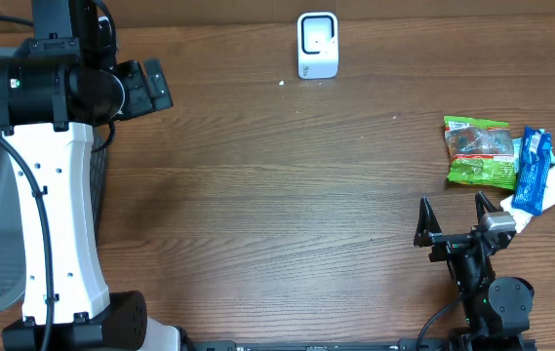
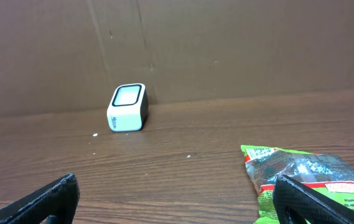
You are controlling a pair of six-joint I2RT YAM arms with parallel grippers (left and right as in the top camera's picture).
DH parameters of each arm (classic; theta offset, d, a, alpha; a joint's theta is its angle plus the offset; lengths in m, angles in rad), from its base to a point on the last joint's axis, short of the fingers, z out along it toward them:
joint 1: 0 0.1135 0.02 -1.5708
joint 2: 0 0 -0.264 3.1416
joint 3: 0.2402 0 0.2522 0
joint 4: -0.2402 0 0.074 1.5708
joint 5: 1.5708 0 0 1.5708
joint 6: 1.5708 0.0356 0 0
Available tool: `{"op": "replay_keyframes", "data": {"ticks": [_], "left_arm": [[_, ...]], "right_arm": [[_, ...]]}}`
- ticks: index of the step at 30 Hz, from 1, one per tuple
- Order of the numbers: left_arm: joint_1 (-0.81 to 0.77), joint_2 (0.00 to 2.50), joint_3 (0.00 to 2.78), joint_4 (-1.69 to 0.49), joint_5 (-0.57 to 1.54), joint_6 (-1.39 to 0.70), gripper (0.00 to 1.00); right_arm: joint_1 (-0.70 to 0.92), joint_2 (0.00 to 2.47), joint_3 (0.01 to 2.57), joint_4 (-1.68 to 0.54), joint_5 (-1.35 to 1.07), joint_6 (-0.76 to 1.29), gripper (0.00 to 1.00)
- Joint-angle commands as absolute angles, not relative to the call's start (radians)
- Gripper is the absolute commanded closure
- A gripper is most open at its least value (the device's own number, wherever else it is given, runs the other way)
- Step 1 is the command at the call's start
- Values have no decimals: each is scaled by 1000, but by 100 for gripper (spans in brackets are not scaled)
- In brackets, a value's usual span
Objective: Scan the item barcode
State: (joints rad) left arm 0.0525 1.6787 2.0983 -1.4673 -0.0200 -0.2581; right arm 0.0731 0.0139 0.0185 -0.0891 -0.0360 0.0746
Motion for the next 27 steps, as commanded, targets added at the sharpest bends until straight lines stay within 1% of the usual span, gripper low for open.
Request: {"op": "replay_keyframes", "data": {"ticks": [1,10,14,19,20,21,24,27], "left_arm": [[45,1676,2115,-1465,-26,-247,0],[43,1668,2099,-1465,-26,-247,0],[45,1599,1982,-1454,-39,-245,0],[46,1375,1622,-1135,-51,-245,0],[46,1277,1463,-968,-32,-231,0],[46,1230,1390,-885,-11,-211,0],[46,1085,1172,-631,86,-77,0],[46,939,966,-438,200,130,0]], "right_arm": [[80,3,8,-82,-23,78,0],[80,3,8,-82,-23,78,0],[79,3,8,-82,-23,78,0],[80,3,8,-82,-23,78,0],[79,3,8,-82,-23,78,0],[79,3,8,-82,-23,78,0],[79,3,8,-82,-23,78,0],[79,3,8,-82,-23,78,0]]}}
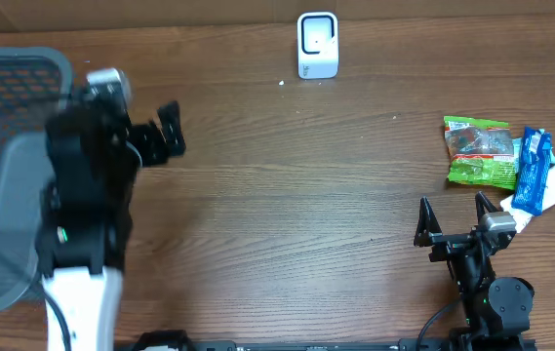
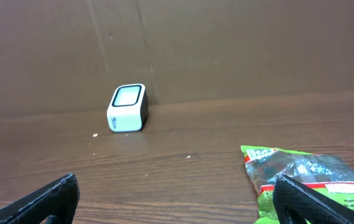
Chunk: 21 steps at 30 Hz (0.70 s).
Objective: Scan the item barcode
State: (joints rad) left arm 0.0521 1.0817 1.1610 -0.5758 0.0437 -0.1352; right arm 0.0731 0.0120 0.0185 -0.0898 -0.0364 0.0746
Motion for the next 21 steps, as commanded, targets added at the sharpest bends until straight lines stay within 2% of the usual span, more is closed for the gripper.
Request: {"op": "replay_keyframes", "data": {"ticks": [1,8,21], "left_arm": [[46,849,849,-353,234,231,0],[46,514,496,-125,129,248,0],[46,17,93,-70,67,247,0]], "right_arm": [[79,3,8,-82,-23,78,0],[80,3,8,-82,-23,78,0],[79,3,8,-82,-23,78,0]]}}
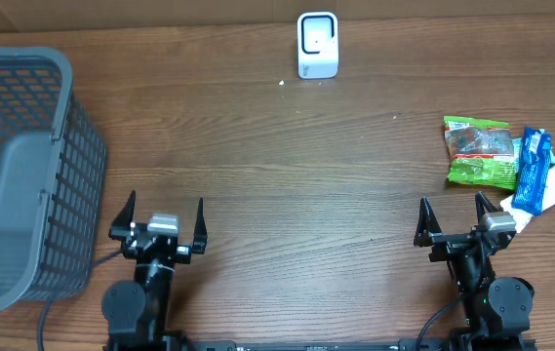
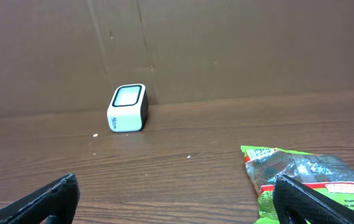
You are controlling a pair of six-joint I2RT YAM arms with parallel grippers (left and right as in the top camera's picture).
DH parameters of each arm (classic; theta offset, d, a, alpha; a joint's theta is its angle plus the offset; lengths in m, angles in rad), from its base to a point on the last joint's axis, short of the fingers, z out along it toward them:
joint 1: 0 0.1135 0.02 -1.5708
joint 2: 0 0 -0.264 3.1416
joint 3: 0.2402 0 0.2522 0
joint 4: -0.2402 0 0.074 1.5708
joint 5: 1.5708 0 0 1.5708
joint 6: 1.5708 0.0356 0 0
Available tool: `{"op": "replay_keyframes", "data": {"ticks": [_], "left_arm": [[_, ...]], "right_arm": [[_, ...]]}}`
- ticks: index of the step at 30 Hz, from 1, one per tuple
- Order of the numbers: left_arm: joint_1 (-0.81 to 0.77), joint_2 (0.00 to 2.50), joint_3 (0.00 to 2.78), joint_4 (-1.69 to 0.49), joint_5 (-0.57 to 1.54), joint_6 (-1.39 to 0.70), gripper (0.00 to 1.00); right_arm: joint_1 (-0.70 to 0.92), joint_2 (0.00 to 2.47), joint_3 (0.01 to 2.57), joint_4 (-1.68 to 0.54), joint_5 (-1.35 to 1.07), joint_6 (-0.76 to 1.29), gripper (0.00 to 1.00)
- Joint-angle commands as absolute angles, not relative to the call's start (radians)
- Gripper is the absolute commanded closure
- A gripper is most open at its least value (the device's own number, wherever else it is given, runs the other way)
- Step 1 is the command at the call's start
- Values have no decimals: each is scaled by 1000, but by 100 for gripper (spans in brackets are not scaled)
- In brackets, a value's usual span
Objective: Scan the item barcode
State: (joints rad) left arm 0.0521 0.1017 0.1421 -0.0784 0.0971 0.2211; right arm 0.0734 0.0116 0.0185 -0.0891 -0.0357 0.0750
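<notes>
A white barcode scanner [image 1: 317, 44] [image 2: 127, 108] stands at the table's far edge, against the cardboard wall. A green snack bag [image 1: 479, 151] [image 2: 301, 177] lies at the right, with a blue packet [image 1: 533, 171] and a white tube beside it. My right gripper [image 1: 455, 215] [image 2: 175, 202] rests low at the front right, open and empty, its right finger in front of the green bag. My left gripper [image 1: 159, 216] rests low at the front left, open and empty.
A grey mesh basket [image 1: 23, 175] stands at the left edge of the table, just left of my left arm. A brown cardboard wall [image 2: 226, 50] runs behind the scanner. A few white crumbs [image 1: 281, 83] lie near the scanner.
My left arm has come down from over the basket at mid-left to a low folded pose at the front left, gripper open. The basket now shows in full. The right arm has not moved.
My left arm first stood raised high over the basket at the far left, hiding most of it. Then it was lower, gripper near the basket's right side. Now it sits folded at the front left. Right arm, scanner and items stayed put throughout.
</notes>
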Motion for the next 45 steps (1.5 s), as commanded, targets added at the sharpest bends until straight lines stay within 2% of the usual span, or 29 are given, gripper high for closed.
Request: {"op": "replay_keyframes", "data": {"ticks": [1,8,45], "left_arm": [[46,-1,78,-64,66,248,0],[46,3,4,-52,41,247,0],[45,4,5,-75,34,243,0]], "right_arm": [[79,3,8,-82,-23,78,0],[80,3,8,-82,-23,78,0],[79,3,8,-82,-23,78,0]]}}
